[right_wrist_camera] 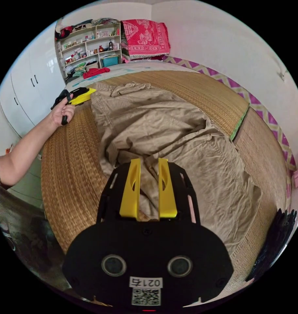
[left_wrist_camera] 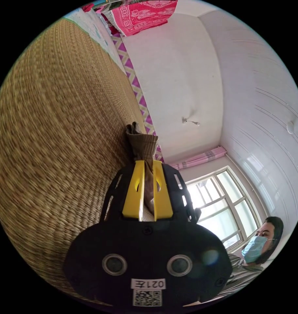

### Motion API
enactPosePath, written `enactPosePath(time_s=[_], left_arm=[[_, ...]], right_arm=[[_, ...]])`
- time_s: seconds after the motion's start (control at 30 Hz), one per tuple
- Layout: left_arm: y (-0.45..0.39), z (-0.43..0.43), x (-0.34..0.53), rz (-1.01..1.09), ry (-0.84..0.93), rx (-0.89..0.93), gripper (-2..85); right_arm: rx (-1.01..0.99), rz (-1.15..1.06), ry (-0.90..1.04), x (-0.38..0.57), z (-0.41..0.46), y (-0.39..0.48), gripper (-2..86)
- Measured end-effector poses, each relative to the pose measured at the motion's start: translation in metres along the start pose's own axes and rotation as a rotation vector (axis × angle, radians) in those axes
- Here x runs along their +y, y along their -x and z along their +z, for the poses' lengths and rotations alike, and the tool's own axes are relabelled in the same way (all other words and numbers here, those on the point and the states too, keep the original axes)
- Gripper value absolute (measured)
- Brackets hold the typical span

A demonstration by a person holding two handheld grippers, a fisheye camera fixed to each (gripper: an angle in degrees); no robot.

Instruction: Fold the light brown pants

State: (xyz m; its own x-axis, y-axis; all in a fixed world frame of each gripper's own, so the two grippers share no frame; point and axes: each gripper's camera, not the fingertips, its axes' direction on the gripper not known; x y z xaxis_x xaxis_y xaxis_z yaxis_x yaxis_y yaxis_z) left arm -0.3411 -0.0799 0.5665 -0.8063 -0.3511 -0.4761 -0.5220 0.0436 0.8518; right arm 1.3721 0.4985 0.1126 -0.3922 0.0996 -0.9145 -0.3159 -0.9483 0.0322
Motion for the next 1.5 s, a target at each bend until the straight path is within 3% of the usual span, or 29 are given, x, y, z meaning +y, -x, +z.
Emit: enactPosePath(time_s=[0.13,0.23,0.4,0.57,0.77,0.87,1.07,1.2,1.3,1.4,1.5], left_arm=[[0.023,0.004,0.019,0.002,-0.004,-0.005,3.9],[0.038,0.008,0.029,-0.005,-0.002,-0.002,3.8],[0.055,0.016,0.038,-0.018,-0.003,0.008,3.8],[0.064,0.029,0.040,-0.026,-0.002,0.008,3.7],[0.068,0.048,0.030,-0.130,0.012,-0.042,2.3],[0.071,0.057,0.021,-0.231,0.025,-0.044,1.0],[0.022,0.084,-0.018,-0.173,0.103,-0.201,0.8],[-0.008,0.087,-0.034,-0.150,0.102,-0.166,0.9],[-0.082,0.082,-0.047,0.074,0.014,-0.143,0.2],[-0.187,0.146,-0.065,0.398,0.172,-0.228,1.2],[-0.279,0.251,-0.069,0.697,0.325,-0.323,2.1]], right_arm=[[0.142,-0.001,0.055,0.014,0.032,0.011,9.2],[0.046,0.085,0.010,0.036,0.032,-0.008,1.7],[-0.097,0.245,-0.153,0.099,-0.005,-0.070,-0.4],[-0.100,0.568,-0.405,0.252,-0.129,-0.206,-0.6],[0.104,0.914,-0.454,0.482,-0.227,-0.324,-0.5],[0.162,1.110,-0.414,0.594,-0.229,-0.359,-0.5],[-0.158,1.309,-0.385,0.723,-0.146,-0.387,-0.1],[-0.211,1.308,-0.381,0.745,-0.116,-0.381,1.6],[0.000,1.206,-0.430,0.725,-0.153,-0.363,4.6],[0.236,0.834,-0.418,0.627,-0.182,-0.338,7.4],[0.371,0.452,-0.186,0.496,-0.148,-0.336,9.4]])
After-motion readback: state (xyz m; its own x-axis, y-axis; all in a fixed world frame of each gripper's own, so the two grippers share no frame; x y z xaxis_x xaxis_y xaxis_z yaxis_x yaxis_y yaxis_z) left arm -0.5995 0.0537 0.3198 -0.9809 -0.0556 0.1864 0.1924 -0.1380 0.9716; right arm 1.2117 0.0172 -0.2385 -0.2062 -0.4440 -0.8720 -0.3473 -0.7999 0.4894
